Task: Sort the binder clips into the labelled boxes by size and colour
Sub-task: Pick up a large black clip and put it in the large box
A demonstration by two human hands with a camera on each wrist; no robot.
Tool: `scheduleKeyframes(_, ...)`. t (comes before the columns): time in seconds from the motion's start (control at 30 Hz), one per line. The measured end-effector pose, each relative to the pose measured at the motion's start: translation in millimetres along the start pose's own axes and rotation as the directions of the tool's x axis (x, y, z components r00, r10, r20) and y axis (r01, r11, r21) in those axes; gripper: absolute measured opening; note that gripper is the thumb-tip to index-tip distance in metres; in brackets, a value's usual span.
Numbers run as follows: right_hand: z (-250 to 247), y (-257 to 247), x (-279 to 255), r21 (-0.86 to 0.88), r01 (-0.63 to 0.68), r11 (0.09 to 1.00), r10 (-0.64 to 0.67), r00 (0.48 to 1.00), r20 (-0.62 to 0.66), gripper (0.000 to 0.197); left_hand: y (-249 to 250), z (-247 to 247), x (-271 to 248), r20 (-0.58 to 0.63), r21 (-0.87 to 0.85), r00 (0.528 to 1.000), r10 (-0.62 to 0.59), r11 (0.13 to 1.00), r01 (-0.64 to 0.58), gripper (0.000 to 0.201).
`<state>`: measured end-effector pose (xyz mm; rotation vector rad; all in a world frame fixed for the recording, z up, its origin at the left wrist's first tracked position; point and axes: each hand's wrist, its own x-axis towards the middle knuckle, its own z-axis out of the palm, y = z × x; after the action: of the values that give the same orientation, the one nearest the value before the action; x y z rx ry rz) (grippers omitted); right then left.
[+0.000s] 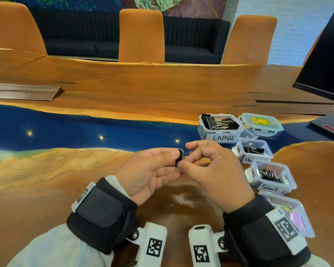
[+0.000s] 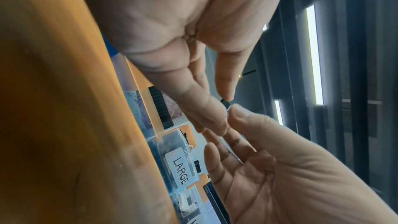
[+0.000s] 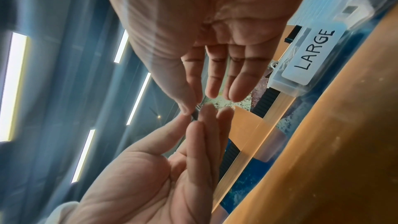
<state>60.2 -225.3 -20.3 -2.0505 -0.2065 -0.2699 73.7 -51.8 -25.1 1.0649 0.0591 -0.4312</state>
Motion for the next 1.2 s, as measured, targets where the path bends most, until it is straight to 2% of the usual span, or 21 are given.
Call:
scheduleKeyframes(0.17,1,-1,-2,0.012,-0.021,1.000,0.020,0.997,0.073,0.012,-1,-2,0,-0.023,0.122,1.000,-0.002,0.993,0.004,0.035)
scheduleKeyframes(0.33,-3,2,0,0.040,-0.054,0.998,0.053,0.998,0.015,0.014,-3,-3,4,-0.020,0.123,0.998,-0.055,0.991,0.057,0.023)
scheduleKeyframes(0.43,-6,5,3,0.064,-0.087,0.994,0.087,0.996,-0.003,0.009,-3,-4,4,0.001,0.123,0.998,-0.064,0.990,0.064,0.024)
scheduleKeyframes(0.57,-6,8,5,0.134,-0.125,0.983,0.130,0.991,-0.034,0.019,-2,-5,4,0.044,0.121,0.996,-0.080,0.990,0.074,0.027)
scheduleKeyframes(0.7,-7,4,5,0.090,-0.091,0.992,0.095,0.995,-0.043,0.017,-1,-5,4,0.028,0.095,0.997,-0.071,0.993,0.068,0.026)
scheduleKeyframes(0.8,-14,-4,7,0.053,-0.073,0.996,0.074,0.997,-0.031,0.016,0,-6,6,-0.012,0.057,0.999,-0.053,0.997,0.054,0.033)
scheduleKeyframes(0.93,-38,-26,11,-0.047,-0.002,0.999,0.004,0.999,0.046,0.017,0,-9,8,-0.044,0.038,0.998,-0.052,0.998,0.053,0.030)
scheduleKeyframes(1.03,-68,-46,22,-0.209,0.074,0.975,-0.056,0.994,0.090,0.016,0,-8,7,-0.047,0.029,0.998,-0.039,0.999,0.040,0.037)
scheduleKeyframes(1.1,-91,-58,33,-0.338,0.090,0.937,-0.045,0.989,0.138,0.016,1,-7,6,-0.047,0.018,0.998,-0.029,0.999,0.030,0.043)
scheduleKeyframes(1.2,-120,-58,59,-0.535,0.068,0.842,0.051,0.977,0.205,0.019,2,-8,4,-0.061,0.006,0.998,-0.024,1.000,0.024,0.046)
